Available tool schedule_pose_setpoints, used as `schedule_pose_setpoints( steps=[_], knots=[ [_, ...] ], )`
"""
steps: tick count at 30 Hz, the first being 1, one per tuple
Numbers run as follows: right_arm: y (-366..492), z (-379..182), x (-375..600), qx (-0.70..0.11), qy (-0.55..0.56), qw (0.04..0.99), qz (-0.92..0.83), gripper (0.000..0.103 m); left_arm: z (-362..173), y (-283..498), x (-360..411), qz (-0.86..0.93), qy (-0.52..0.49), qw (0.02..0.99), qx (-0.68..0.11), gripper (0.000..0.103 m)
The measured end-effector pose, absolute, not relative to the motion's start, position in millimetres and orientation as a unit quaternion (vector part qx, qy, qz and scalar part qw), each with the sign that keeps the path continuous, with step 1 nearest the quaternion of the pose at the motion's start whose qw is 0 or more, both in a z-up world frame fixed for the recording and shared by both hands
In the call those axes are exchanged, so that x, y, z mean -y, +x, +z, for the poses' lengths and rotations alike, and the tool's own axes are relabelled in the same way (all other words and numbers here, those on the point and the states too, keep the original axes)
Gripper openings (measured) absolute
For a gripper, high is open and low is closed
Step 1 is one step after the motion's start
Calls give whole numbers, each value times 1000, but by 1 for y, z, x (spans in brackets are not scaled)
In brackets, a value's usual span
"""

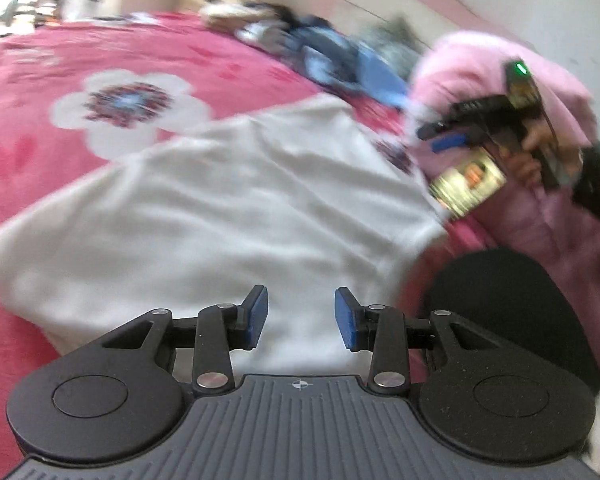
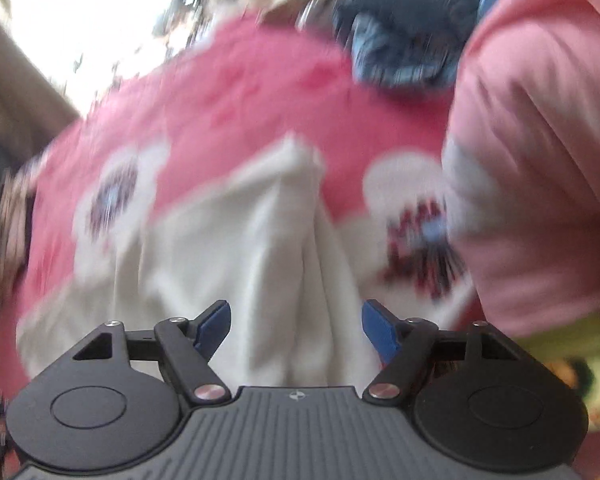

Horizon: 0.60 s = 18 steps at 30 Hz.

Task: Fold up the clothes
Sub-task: 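Move the right gripper to the folded sweatshirt edge and pinch it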

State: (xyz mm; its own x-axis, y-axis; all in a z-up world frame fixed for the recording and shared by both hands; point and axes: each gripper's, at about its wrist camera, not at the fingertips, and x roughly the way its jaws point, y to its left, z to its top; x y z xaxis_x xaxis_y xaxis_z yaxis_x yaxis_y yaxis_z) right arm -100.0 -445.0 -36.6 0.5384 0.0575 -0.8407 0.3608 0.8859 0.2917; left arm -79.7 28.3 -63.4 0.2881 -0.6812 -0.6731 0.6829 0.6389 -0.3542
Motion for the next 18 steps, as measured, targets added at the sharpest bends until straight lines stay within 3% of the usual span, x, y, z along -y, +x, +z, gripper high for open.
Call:
schedule_pose_setpoints(
  steps=[5, 18],
  knots=[
    [-50, -61, 454, -429, 261, 857, -114, 65, -69, -56, -31, -361, 1, 842, -400, 37],
    [-5, -120, 483, -397, 392, 818, -139, 64, -101, -11, -36, -286, -40, 864, -412, 37]
  ],
)
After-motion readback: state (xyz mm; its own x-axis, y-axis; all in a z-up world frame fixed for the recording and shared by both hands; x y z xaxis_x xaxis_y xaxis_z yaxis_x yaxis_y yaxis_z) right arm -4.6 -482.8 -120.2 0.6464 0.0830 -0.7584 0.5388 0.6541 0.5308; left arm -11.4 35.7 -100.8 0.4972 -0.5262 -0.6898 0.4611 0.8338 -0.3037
